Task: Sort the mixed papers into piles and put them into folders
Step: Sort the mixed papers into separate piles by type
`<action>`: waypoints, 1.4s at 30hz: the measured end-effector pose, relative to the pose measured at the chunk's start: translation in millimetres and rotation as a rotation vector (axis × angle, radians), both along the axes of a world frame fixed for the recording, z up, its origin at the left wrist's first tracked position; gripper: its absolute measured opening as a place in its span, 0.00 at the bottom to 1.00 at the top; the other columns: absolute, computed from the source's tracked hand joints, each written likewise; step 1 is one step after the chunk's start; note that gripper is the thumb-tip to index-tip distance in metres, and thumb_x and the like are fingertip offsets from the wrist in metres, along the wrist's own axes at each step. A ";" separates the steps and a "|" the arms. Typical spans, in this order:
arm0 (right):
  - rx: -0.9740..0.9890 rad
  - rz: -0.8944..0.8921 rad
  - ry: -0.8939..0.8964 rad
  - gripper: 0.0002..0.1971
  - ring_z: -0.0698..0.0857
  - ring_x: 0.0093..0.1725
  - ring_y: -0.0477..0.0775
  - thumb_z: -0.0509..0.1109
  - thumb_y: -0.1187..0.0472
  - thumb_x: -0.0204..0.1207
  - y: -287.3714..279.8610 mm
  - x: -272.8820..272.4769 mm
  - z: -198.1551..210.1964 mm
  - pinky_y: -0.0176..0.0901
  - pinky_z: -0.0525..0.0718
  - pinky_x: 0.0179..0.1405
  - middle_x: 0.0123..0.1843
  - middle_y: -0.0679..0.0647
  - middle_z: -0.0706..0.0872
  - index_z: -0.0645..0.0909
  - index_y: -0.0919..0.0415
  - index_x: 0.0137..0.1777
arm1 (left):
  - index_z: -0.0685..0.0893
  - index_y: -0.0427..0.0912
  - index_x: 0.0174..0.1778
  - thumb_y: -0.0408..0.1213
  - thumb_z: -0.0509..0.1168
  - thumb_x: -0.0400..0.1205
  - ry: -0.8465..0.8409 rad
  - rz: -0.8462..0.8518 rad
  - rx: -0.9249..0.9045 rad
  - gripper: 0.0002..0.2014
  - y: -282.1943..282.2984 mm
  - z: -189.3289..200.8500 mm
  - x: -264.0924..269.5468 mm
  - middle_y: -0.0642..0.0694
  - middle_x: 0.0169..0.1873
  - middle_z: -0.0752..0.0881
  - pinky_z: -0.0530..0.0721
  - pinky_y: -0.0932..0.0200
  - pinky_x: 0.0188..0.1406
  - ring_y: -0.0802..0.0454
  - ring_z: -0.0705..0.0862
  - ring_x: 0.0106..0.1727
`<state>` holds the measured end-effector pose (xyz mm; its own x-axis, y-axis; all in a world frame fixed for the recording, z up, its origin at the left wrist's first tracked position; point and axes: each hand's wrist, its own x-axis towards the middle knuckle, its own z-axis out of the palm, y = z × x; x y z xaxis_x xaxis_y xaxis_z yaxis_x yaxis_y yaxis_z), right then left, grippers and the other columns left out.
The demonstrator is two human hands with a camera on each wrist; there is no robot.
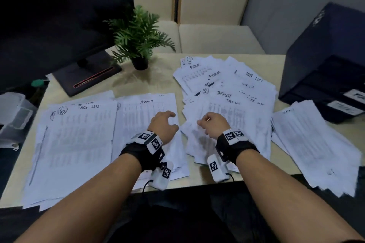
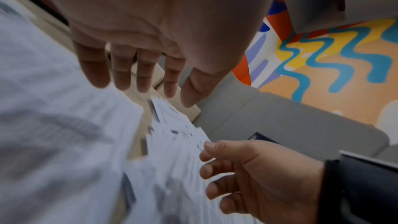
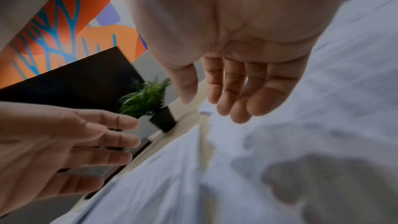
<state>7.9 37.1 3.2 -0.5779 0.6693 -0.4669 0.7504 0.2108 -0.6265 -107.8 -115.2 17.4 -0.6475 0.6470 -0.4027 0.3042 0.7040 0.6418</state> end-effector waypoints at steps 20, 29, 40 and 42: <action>0.037 -0.203 0.034 0.16 0.66 0.31 0.52 0.65 0.65 0.80 122.4 139.8 -39.4 0.44 0.62 0.28 0.32 0.51 0.67 0.62 0.55 0.35 | 0.63 0.46 0.79 0.36 0.65 0.78 -0.079 0.138 -0.166 0.32 101.3 -56.4 88.6 0.39 0.64 0.80 0.79 0.48 0.65 0.40 0.80 0.63; -0.316 -0.358 0.310 0.04 0.85 0.40 0.57 0.69 0.66 0.79 114.1 137.2 -35.7 0.50 0.84 0.46 0.42 0.57 0.89 0.80 0.59 0.44 | 0.76 0.43 0.67 0.31 0.66 0.79 -0.183 0.292 0.079 0.20 85.7 -43.3 77.0 0.42 0.58 0.86 0.82 0.52 0.53 0.44 0.85 0.51; 0.189 -0.207 -0.320 0.40 0.72 0.71 0.65 0.78 0.50 0.71 89.5 94.0 -67.8 0.58 0.79 0.60 0.71 0.63 0.73 0.62 0.66 0.75 | 0.78 0.42 0.67 0.28 0.59 0.84 -0.091 0.448 0.116 0.16 47.5 -44.2 56.4 0.48 0.36 0.81 0.73 0.65 0.25 0.56 0.77 0.30; 0.191 -0.227 -0.333 0.37 0.74 0.70 0.64 0.77 0.53 0.73 86.9 89.2 -70.6 0.57 0.80 0.60 0.70 0.63 0.74 0.62 0.66 0.74 | 0.78 0.42 0.67 0.29 0.59 0.84 -0.117 0.458 0.117 0.16 44.0 -44.2 53.4 0.47 0.35 0.81 0.75 0.65 0.26 0.53 0.78 0.30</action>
<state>97.2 124.0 -67.4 -0.2456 0.8539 -0.4588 0.9453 0.1061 -0.3086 -54.4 -71.2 -26.7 -0.8311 0.3511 -0.4314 -0.0994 0.6694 0.7362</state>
